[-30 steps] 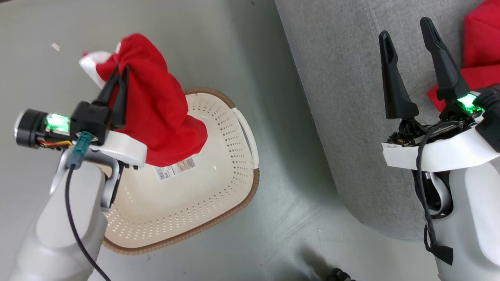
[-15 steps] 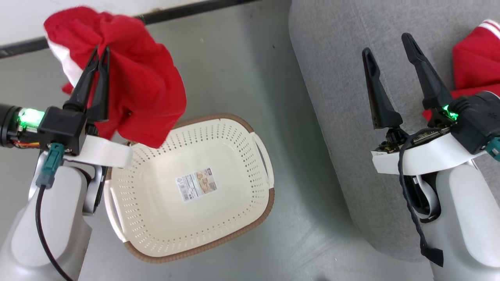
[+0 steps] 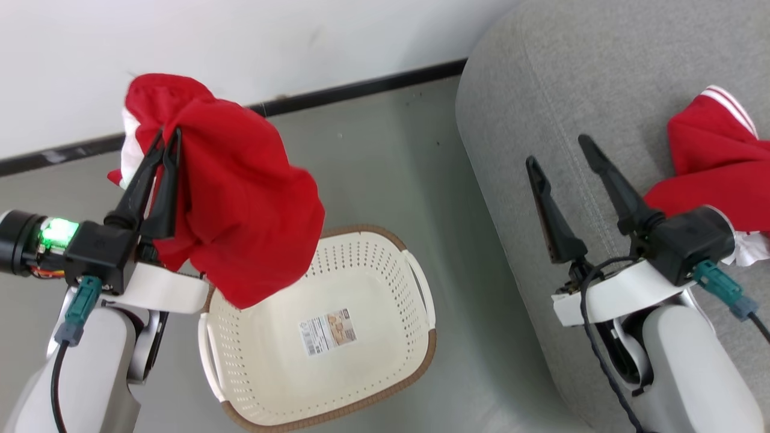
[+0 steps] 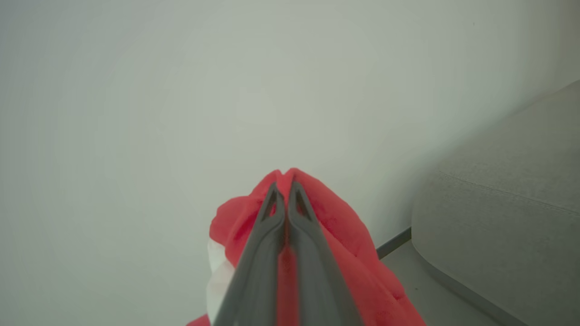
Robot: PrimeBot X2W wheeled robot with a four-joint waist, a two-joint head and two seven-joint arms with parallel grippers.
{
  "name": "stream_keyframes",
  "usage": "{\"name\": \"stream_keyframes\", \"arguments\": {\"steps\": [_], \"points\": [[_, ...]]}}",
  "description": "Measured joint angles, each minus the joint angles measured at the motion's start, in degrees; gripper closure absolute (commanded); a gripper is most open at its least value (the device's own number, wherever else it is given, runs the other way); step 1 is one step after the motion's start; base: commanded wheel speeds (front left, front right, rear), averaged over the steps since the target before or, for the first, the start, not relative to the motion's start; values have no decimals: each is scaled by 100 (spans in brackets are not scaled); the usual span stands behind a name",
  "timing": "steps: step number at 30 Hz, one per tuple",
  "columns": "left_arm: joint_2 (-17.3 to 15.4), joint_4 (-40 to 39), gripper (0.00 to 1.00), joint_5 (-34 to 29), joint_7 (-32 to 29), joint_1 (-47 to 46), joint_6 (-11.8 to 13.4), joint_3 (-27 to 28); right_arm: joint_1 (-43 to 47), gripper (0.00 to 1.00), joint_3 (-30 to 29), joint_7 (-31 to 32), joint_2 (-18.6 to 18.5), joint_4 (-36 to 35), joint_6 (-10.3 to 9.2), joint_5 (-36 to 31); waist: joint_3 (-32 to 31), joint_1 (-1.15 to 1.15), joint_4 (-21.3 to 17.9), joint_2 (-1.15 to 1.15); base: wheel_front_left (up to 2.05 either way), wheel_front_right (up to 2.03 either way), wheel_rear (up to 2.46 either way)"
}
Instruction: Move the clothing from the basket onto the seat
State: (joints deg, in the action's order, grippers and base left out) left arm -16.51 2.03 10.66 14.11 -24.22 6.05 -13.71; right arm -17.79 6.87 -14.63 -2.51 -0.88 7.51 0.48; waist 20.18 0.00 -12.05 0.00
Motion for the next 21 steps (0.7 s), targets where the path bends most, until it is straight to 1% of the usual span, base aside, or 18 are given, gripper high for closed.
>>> {"name": "stream_keyframes", "arguments": {"steps": [9, 16, 21], "points": [[-167, -309, 100, -4, -223, 424, -16, -21, 331, 0, 158, 0, -1, 196, 0, -49, -565, 0, 99, 0, 0, 0, 0], [-167, -536, 100, 0, -420, 645, -31, -172, 587, 0, 344, 0, -2, 352, 0, -44, -1026, 0, 186, 0, 0, 0, 0], [-157, -686, 100, 37, -554, 739, -125, -297, 612, 0, 583, 0, -116, 498, 0, -4, -1322, 0, 249, 0, 0, 0, 0]]}}
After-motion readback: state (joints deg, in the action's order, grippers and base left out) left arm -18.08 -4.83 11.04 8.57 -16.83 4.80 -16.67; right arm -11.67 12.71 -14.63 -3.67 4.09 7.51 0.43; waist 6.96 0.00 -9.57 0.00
